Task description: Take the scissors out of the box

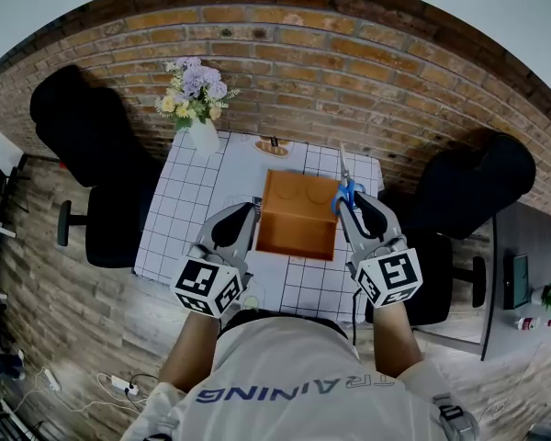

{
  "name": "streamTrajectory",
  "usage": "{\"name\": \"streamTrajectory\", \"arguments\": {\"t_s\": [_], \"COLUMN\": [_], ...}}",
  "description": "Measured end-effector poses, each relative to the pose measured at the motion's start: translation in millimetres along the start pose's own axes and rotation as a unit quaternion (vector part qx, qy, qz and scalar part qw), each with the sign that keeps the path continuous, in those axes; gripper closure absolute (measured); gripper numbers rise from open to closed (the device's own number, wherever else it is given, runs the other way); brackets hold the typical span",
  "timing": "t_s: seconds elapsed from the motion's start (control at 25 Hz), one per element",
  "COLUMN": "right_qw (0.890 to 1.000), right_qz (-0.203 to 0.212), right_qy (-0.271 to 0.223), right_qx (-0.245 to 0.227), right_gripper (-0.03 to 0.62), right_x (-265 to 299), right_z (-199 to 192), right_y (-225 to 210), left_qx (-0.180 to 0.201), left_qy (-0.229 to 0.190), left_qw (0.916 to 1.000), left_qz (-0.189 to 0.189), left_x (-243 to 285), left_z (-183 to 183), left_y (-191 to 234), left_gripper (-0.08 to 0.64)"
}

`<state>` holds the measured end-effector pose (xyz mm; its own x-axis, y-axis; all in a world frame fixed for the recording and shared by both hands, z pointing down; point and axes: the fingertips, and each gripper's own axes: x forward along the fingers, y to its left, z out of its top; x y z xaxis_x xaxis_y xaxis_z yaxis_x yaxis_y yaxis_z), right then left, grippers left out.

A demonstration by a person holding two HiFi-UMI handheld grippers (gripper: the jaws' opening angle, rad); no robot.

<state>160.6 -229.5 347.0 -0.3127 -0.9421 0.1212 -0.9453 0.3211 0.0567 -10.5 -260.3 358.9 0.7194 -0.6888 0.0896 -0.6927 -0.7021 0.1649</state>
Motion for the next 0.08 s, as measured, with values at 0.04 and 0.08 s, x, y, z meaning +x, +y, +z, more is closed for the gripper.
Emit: {"name": "streamTrajectory", "arguments": {"t_s": [0.04, 0.08], "right_qw": [1.000, 1.000], "right_qz": [0.000, 0.000], "right_qy": [0.000, 0.000], "right_qx": [0.001, 0.003], "right_gripper": [0.489, 0.489], "right_x": [-0.4, -0.8], "right_z": [-0.3, -0.7], "right_y": [0.0, -0.1], "left_qx": [0.000, -0.001], "left_qy": [0.000, 0.000], "left_qw": [1.0000, 1.0000], "left_qz": [0.000, -0.001], "left_x": [-0.2, -0.4], "left_z": [-0.3, -0.6], "left_y": [-0.7, -1.5], "left_gripper": [0.560, 0.560]}}
